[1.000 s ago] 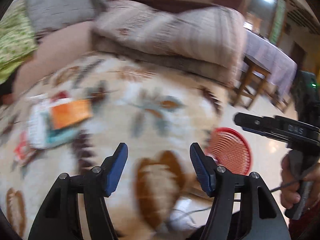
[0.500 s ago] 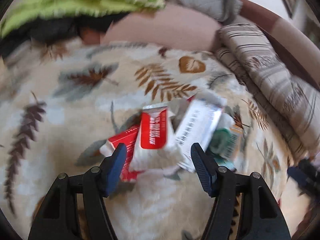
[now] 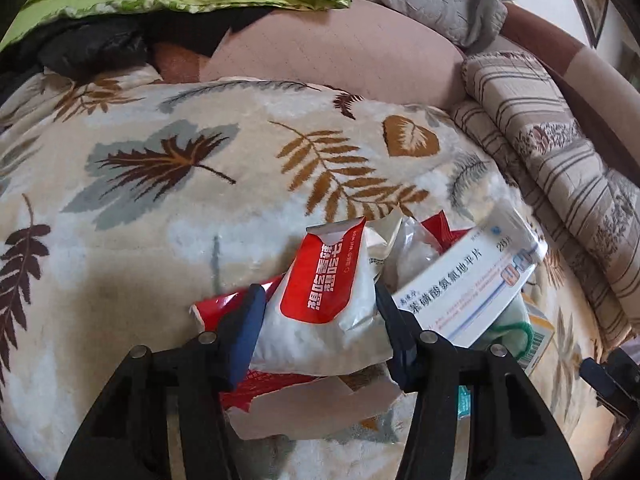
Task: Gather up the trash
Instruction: 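Grasp the white wet-wipe pack with the left tool while the right tool grasps the orange ointment box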
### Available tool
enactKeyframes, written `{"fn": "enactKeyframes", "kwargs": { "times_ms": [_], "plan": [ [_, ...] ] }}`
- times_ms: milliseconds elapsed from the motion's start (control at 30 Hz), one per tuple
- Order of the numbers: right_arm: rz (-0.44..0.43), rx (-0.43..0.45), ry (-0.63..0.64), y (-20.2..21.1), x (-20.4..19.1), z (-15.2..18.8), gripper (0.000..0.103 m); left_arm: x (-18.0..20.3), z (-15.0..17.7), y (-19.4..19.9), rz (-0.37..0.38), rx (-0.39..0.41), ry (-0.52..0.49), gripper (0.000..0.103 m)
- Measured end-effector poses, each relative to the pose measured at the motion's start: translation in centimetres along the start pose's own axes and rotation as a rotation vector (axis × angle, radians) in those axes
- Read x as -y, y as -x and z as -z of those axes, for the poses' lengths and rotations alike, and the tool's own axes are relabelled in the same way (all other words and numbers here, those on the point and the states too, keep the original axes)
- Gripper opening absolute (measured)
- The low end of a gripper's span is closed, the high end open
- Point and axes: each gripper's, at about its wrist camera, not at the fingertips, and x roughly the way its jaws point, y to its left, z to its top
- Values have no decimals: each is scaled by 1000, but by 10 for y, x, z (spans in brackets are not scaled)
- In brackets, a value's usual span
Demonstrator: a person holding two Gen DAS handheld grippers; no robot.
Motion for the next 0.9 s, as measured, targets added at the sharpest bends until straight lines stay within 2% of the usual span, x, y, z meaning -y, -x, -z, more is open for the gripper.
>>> {"fn": "enactKeyframes", "kwargs": {
  "times_ms": [100, 200, 333, 400, 500, 600, 733, 800, 867, 900],
  "plan": [
    [-7, -5, -31, -9, 6, -11, 68, 4, 1, 2, -16, 9, -17, 51],
    [17, -6, -50, -21, 11, -24, 68, 5, -2, 11, 1, 34, -10, 50],
    [20, -21, -57, -46, 15, -42, 68, -6, -9, 39, 28, 130, 38, 50],
    [41, -27, -38, -64, 15, -53, 68, -12, -11, 47, 33, 155, 56, 50],
    [18, -56, -34, -85, 20, -57, 65, -18, -15, 50, 3, 172, 73, 50],
    [-28, -119, -53, -101, 23, -48, 51, -24, -16, 49, 2, 165, 94, 50],
    [-97, -200, 32, -91, -1, -33, 50, -24, -17, 55, -1, 186, 84, 50],
    [-155, -279, 40, -77, -12, -10, 50, -22, -17, 58, -2, 195, 68, 50],
    [-174, -325, 63, -68, -18, 10, 50, -19, -16, 61, 4, 199, 62, 50],
    [-157, -327, 78, -62, -22, 19, 50, -19, -16, 62, 9, 200, 63, 50]
  ]
}}
